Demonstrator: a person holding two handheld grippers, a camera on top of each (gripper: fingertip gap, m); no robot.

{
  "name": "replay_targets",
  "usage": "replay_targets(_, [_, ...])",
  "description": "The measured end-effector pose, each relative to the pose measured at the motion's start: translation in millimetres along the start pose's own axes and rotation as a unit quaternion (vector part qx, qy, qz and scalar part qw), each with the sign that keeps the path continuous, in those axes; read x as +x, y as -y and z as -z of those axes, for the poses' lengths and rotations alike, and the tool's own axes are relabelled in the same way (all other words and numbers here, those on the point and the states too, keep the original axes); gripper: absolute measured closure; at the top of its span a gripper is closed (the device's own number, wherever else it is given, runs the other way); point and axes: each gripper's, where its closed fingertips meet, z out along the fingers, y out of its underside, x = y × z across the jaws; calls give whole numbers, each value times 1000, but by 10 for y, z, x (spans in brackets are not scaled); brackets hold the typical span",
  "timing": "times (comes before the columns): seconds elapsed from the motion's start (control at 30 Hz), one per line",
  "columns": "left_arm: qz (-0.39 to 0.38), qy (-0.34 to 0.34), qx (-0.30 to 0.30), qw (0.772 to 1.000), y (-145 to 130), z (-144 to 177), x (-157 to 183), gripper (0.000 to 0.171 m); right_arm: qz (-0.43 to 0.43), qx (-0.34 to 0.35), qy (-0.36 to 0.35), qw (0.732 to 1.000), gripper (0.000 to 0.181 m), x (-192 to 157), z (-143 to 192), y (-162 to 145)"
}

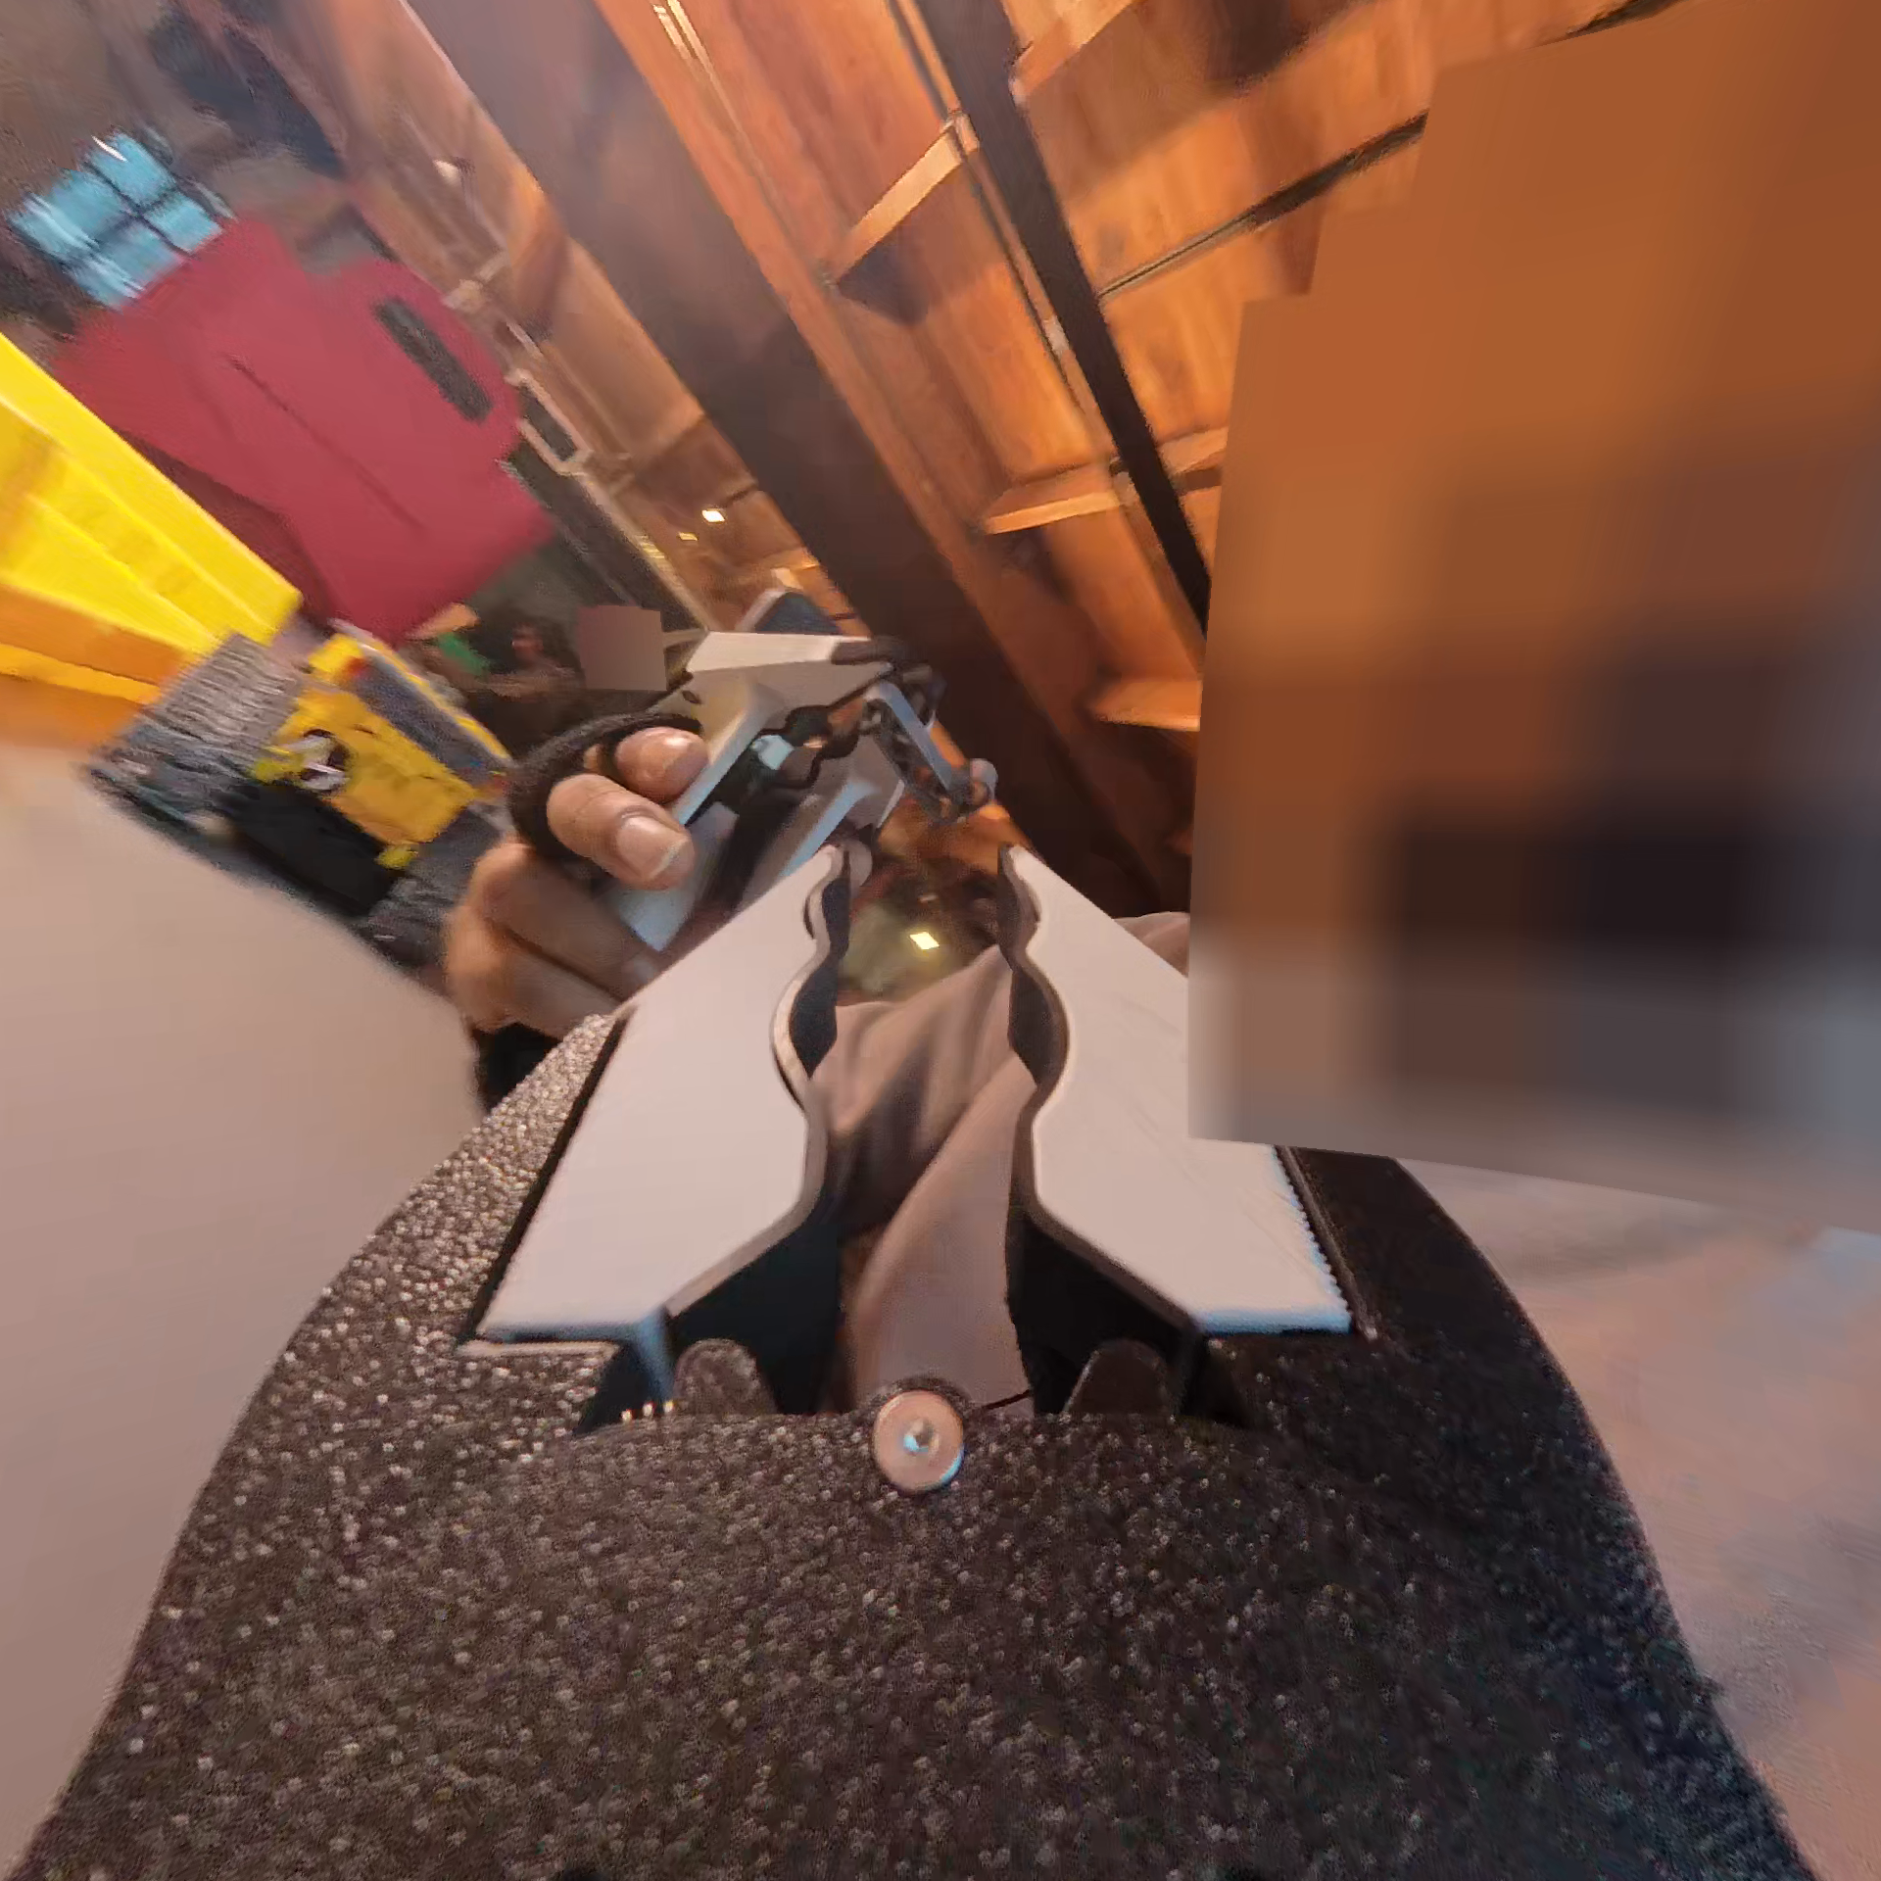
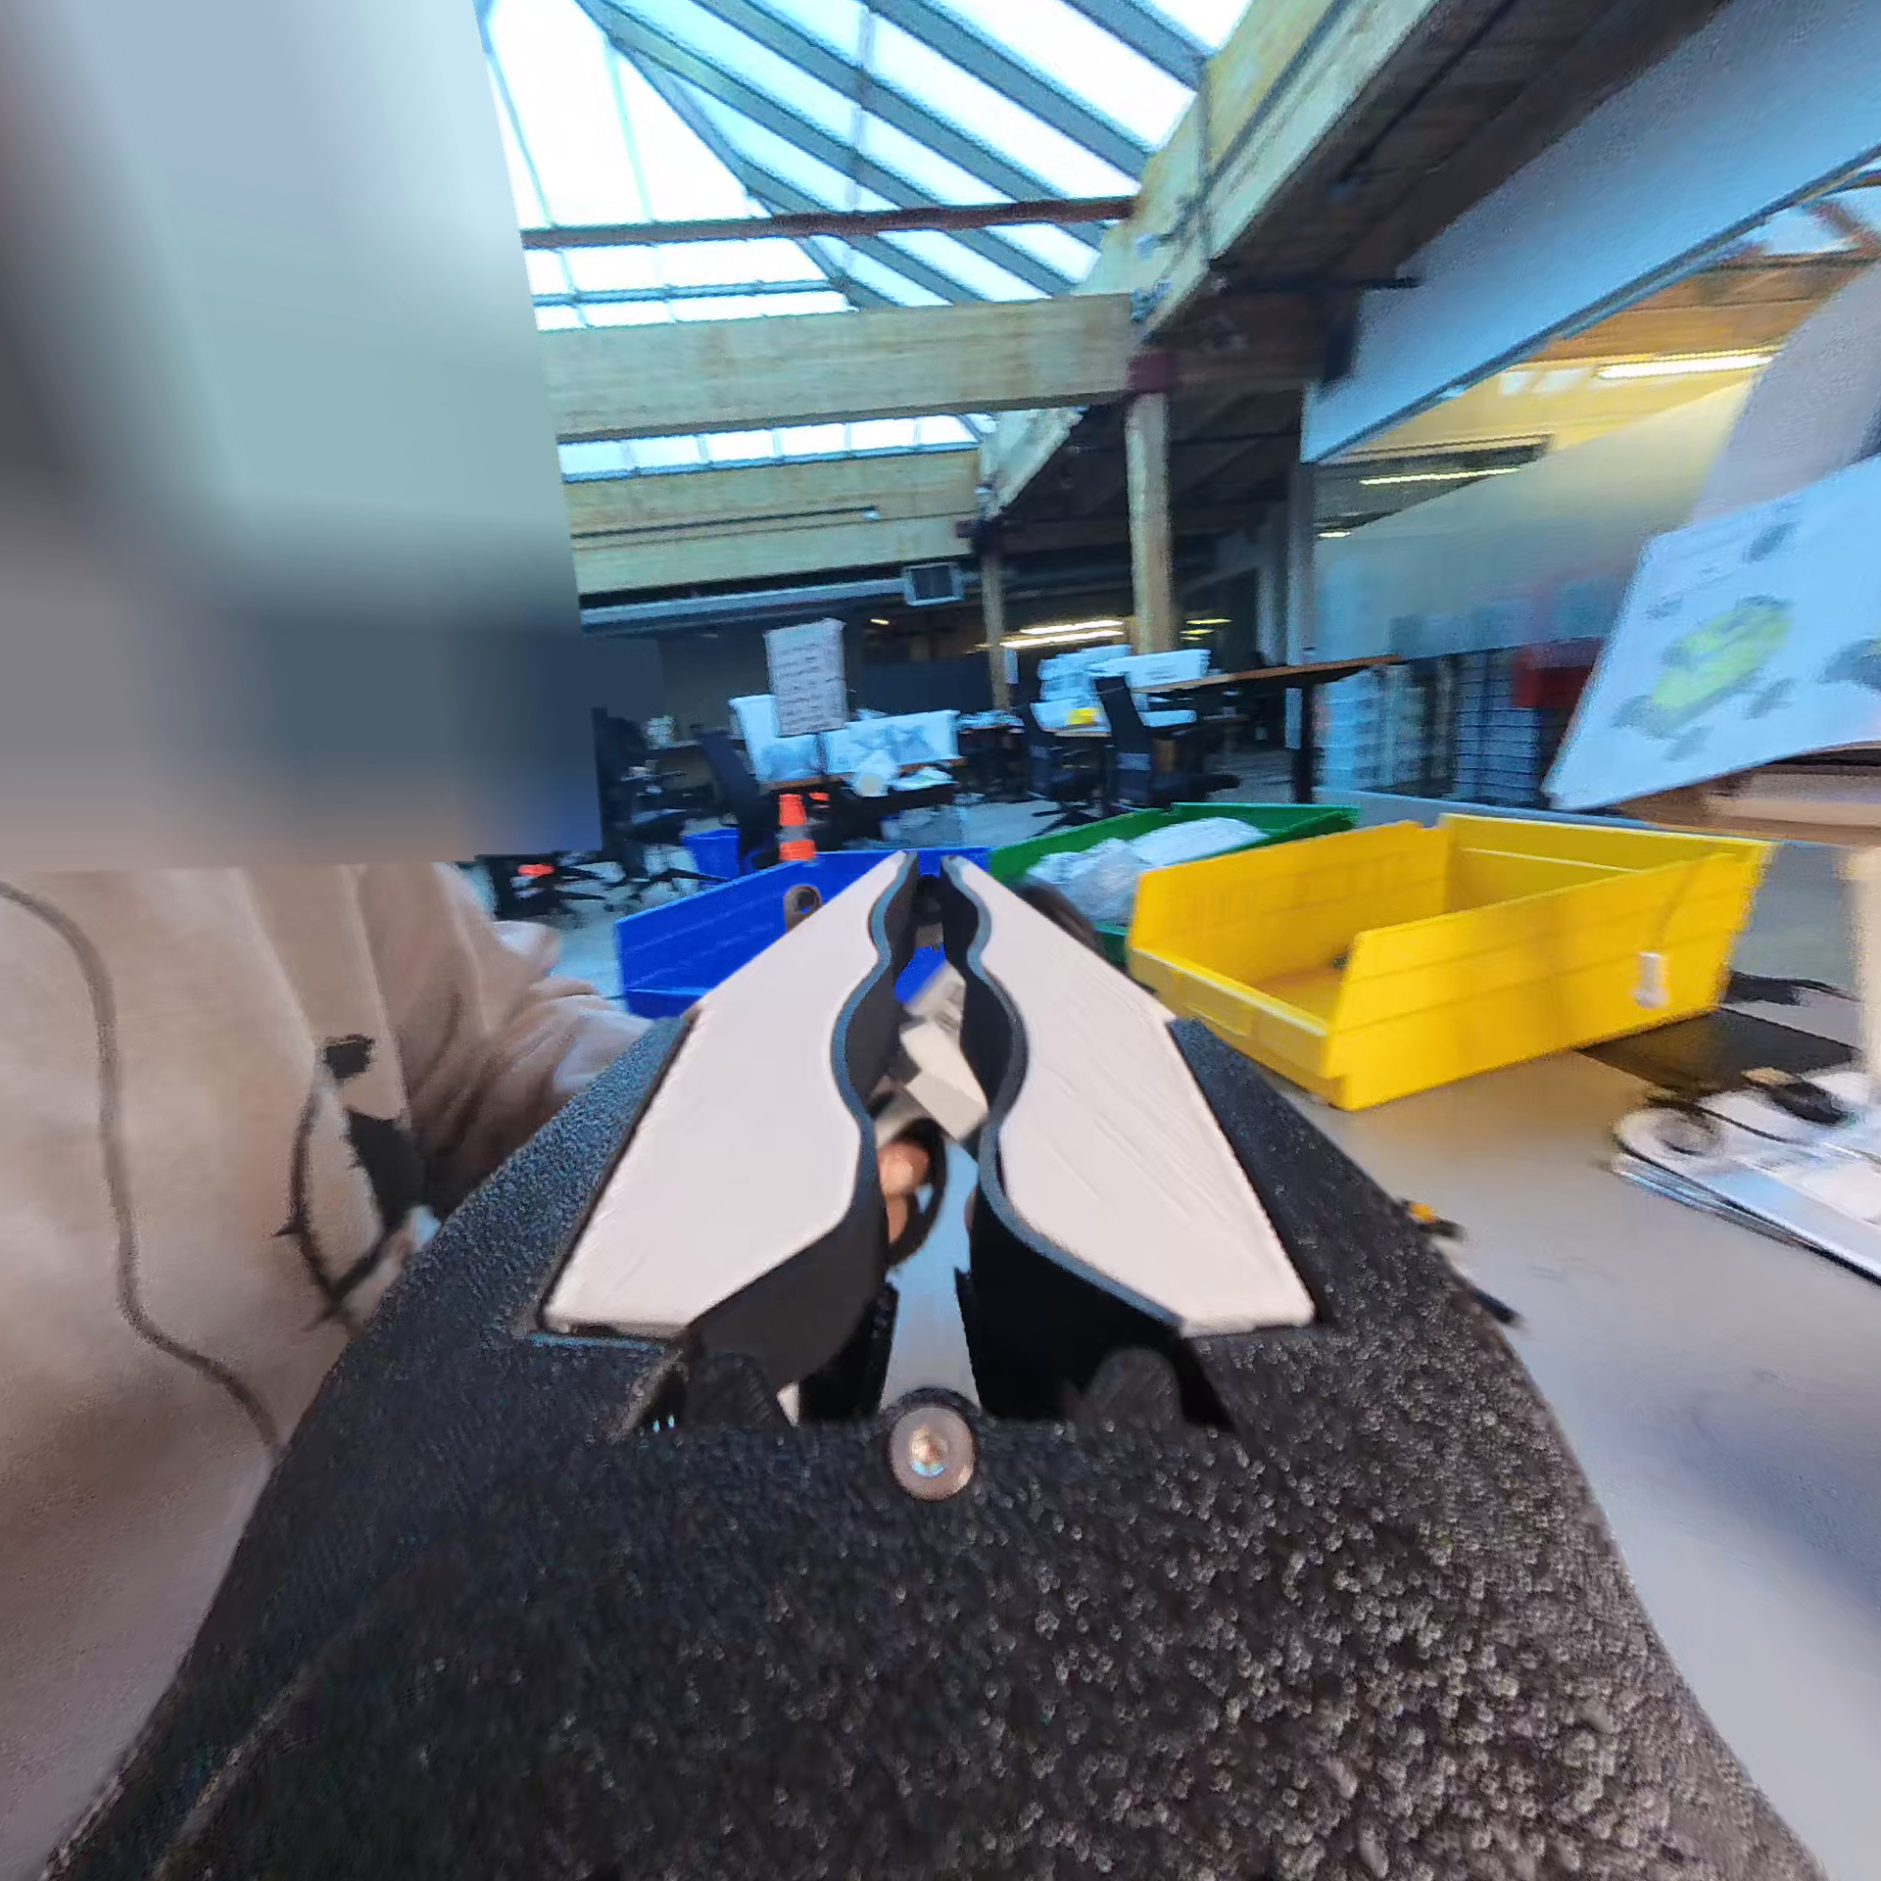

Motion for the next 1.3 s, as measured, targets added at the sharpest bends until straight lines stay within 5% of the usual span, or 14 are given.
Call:
replay_targets(0.07, [-109,91,-39,989,-4,28,-120,140,10,-25,-65,998,179,199,25,-77])
replay_targets(0.17, [-245,233,-90,937,17,112,-353,141,38,-68,-130,988,179,356,27,-249])
replay_targets(0.33, [-226,272,-83,932,52,185,-440,149,109,-134,-182,968,179,373,-68,-489])
replay_targets(0.47, [-150,232,-86,957,22,226,-409,161,173,-148,-169,959,179,301,-79,-486])
replay_targets(0.6, [-48,137,-110,983,-144,175,-260,164,205,-147,-40,967,174,31,-35,-475])
replay_targets(0.83, [44,48,-139,988,-346,88,-93,163,175,-147,65,972,171,-227,45,-459])
replay_targets(1.13, [114,35,-143,983,-428,100,-140,164,187,-177,89,962,173,-279,90,-566])
replay_targets(1.3, [83,68,-122,987,-331,141,-241,162,155,-180,56,970,178,-134,104,-591])
